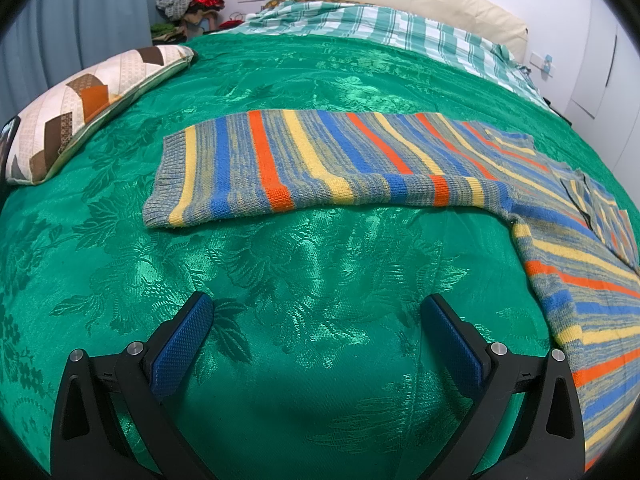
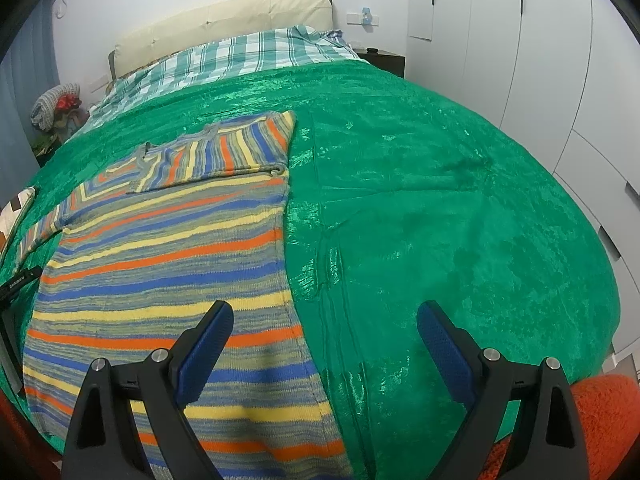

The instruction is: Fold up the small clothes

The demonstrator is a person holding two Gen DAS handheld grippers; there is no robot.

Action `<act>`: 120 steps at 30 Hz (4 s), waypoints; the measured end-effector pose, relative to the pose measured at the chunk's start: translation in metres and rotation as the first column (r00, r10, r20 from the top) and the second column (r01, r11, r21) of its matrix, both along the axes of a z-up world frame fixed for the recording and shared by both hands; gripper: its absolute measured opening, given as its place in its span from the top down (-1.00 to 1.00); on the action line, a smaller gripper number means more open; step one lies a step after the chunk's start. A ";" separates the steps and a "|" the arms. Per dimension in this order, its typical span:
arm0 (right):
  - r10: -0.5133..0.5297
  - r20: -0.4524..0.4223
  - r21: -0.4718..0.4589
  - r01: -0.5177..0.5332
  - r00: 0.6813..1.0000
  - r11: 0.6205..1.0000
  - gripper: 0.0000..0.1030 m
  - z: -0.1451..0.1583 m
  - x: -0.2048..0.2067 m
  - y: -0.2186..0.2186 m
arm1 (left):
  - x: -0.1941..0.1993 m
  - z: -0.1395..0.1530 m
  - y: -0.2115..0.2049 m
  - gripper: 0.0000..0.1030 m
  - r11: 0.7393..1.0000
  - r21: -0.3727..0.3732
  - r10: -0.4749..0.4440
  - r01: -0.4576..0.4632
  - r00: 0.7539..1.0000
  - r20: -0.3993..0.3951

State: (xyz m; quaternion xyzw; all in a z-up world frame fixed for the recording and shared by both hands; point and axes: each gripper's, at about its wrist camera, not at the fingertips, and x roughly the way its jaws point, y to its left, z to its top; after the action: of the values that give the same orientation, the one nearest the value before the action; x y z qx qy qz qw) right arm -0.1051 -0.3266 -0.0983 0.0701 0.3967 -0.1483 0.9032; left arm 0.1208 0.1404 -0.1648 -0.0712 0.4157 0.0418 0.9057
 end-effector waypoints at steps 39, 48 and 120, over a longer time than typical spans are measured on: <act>0.003 0.005 -0.002 -0.003 1.000 1.000 -0.79 -0.001 0.000 0.000 | 0.000 0.000 0.001 -0.99 1.000 0.000 0.000 0.000 1.000 0.000; -0.008 0.010 0.010 0.008 1.000 1.000 -0.79 -0.003 0.001 -0.002 | 0.000 -0.001 0.001 -0.99 1.000 0.000 0.000 0.000 1.000 0.000; 0.058 0.013 -0.021 -0.058 0.998 0.998 -0.79 -0.010 0.013 0.013 | 0.137 0.118 0.070 0.97 0.873 -0.481 -0.124 0.080 0.990 -0.061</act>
State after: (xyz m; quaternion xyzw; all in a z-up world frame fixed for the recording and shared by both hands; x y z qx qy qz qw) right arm -0.0919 -0.3132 -0.1086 0.0504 0.3908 -0.1256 0.9105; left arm 0.2573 0.2106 -0.0464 -0.2681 0.4566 -0.1067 0.8416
